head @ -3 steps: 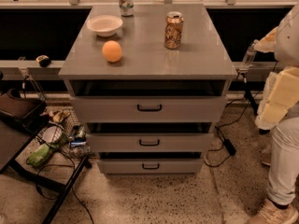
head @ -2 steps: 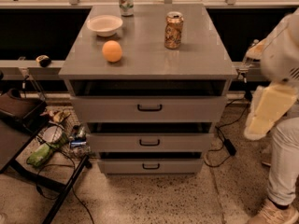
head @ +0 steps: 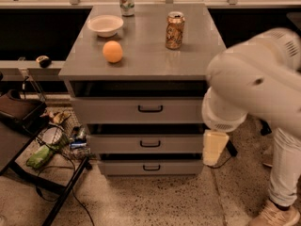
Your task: Open middle drawer
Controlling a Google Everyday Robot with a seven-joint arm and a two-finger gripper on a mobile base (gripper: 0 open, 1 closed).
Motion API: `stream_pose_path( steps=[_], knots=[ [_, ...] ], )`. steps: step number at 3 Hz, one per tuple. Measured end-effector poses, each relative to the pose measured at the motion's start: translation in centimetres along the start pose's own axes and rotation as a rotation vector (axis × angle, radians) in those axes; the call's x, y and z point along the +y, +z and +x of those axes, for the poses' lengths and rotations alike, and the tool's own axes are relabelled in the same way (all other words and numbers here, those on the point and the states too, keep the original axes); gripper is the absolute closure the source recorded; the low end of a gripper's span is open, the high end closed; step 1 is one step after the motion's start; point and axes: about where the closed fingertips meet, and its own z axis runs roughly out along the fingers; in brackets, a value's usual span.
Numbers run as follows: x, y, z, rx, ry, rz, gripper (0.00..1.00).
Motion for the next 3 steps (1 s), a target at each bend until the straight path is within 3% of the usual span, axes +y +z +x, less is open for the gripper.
stream_pose_path(
  steps=[1,3],
  knots=[
    [0.6,7.7,-0.7,0.062,-0.048,-0.039,0.00],
    [0.9,17.2,-1.4,0.030,0.008,-0.096,0.00]
  ],
)
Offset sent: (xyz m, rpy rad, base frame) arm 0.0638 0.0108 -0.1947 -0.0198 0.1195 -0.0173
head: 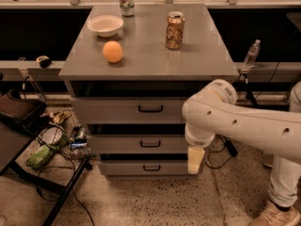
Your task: Open middle drawer
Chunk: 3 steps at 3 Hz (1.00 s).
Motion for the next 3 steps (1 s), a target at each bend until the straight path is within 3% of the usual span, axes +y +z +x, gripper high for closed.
stream_pose_path(
  steps=[1,2,3],
  knots=[
    [0.1,0.4,0.0,-0.001,0.000,-0.006,0.00],
    [0.2,2.7,0.3,-0.010,-0.005,-0.025,0.00],
    [0.6,7.3,0.5,0.007,-0.015,-0.034,0.00]
  ],
)
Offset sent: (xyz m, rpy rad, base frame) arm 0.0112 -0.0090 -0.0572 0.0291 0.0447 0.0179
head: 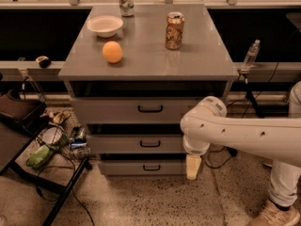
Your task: Open middle drawer
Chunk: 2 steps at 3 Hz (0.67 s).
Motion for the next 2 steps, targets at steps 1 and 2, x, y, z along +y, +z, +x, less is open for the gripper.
stream_pose_path(
  steps=[1,2],
  knots=[
    [-2.0,5.0,0.9,0.046,-0.013,0.066,0.00],
    [-5.0,8.3,1.0,0.075,-0.034,0.131,0.00]
  ],
)
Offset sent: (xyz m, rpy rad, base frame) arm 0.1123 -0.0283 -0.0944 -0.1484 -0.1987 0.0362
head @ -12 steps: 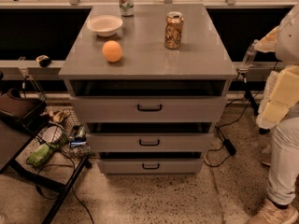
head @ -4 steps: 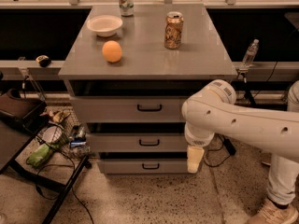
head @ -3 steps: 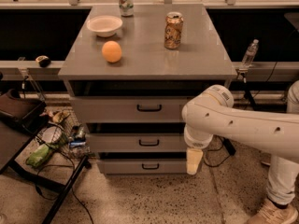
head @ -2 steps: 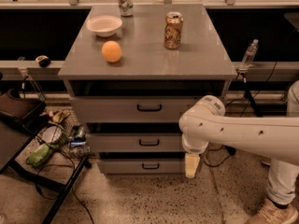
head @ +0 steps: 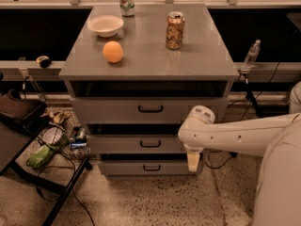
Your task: Open middle drawer
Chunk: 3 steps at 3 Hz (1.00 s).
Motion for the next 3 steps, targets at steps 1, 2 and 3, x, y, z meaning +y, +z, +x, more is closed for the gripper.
stream_pose_path(
  steps=[1,2,3],
  knots=[
    [-1.4,2.9,-0.4,0.006,-0.005,0.015,0.00],
    [-2.1,5.3,-0.5,-0.014,0.015,0.001,0.00],
    [-2.5,7.1,-0.9,-0.037,0.028,-0.022,0.00]
  ],
)
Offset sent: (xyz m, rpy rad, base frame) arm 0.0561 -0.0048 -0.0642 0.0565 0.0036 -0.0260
